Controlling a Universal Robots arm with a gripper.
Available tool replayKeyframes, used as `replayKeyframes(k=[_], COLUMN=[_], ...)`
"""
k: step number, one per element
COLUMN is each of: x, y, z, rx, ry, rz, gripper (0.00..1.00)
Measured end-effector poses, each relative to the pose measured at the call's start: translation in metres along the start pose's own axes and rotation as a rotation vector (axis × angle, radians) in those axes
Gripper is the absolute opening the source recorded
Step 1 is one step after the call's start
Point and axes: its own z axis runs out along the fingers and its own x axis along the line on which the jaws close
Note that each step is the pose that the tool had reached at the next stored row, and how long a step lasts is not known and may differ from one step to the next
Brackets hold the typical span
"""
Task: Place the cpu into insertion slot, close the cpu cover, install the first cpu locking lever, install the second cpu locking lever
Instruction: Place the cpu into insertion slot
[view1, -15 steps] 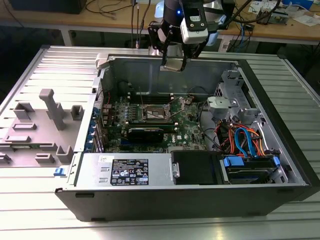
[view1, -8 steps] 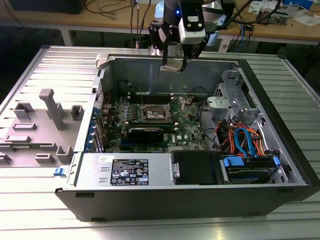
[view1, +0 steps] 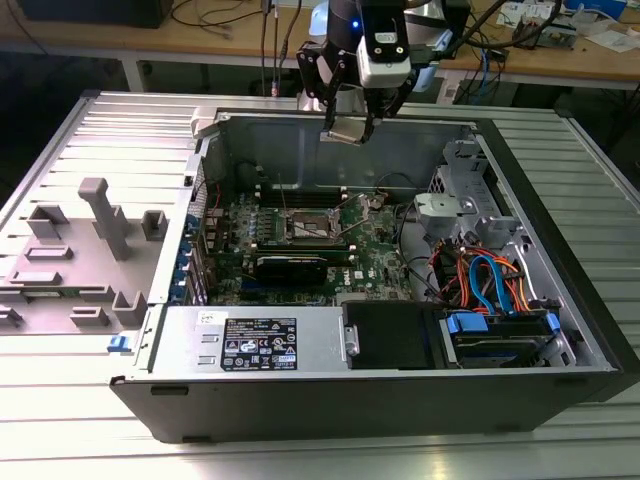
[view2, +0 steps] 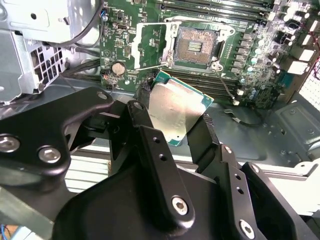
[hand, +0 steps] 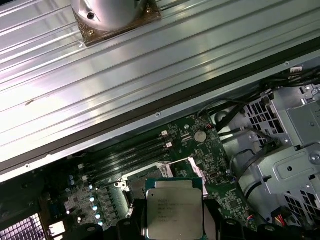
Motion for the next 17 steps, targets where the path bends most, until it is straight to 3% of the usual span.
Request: replayKeyframes(k=[8, 14, 17], x=[0.0, -0.0009, -0.0009], y=[-0.0001, -0.0028, -0.0029], z=[0.0012, 0.0025, 0.0036], rx=[-0.0031, -0.0032, -0.004], ry=[-0.014, -0.0158, -0.0204], rz=[0.158, 0.179, 0.242], gripper=[0.54, 0.54, 0.54])
